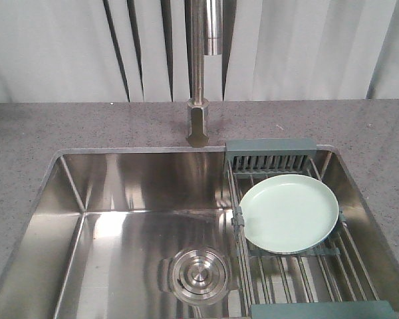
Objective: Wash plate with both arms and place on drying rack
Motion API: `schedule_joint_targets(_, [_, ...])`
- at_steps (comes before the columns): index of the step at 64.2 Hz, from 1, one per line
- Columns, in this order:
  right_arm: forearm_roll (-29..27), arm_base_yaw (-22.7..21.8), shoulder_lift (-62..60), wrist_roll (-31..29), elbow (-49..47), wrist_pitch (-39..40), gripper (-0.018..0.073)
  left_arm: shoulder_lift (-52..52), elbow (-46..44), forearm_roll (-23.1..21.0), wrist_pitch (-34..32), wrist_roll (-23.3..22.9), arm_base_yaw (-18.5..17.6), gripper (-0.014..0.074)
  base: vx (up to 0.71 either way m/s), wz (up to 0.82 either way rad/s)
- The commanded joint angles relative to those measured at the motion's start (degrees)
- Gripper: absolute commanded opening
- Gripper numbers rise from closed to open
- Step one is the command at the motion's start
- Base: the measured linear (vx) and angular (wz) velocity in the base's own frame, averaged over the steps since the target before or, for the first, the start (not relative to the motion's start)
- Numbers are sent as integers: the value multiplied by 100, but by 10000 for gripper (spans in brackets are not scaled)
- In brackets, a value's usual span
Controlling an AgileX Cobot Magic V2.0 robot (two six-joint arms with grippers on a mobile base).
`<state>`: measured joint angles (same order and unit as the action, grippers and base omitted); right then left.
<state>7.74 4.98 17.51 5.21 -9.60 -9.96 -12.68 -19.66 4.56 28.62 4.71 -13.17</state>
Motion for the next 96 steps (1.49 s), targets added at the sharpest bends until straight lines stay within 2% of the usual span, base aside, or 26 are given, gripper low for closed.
schedule_joint_targets(1, [78,-19,41,-43,-161,423,244,398,68,-4,-145,-40,10,-5,0,0])
schedule_joint_targets(14, [78,-19,41,-43,-161,419,244,1172,255,-4,-393,-71,10,-5,0,0])
schedule_joint_targets(23, [78,-19,41,-43,-161,419,244,1212,634,-41,-1236,-70,10,-5,0,0])
schedule_joint_targets(30, [78,-19,41,-43,-161,419,244,1212,857,-36,-1594,-65,10,-5,0,0])
schedule_joint_targets(96, [78,-19,41,-43,-161,433,244,1212,873,-41,-1588,-65,10,-5,0,0])
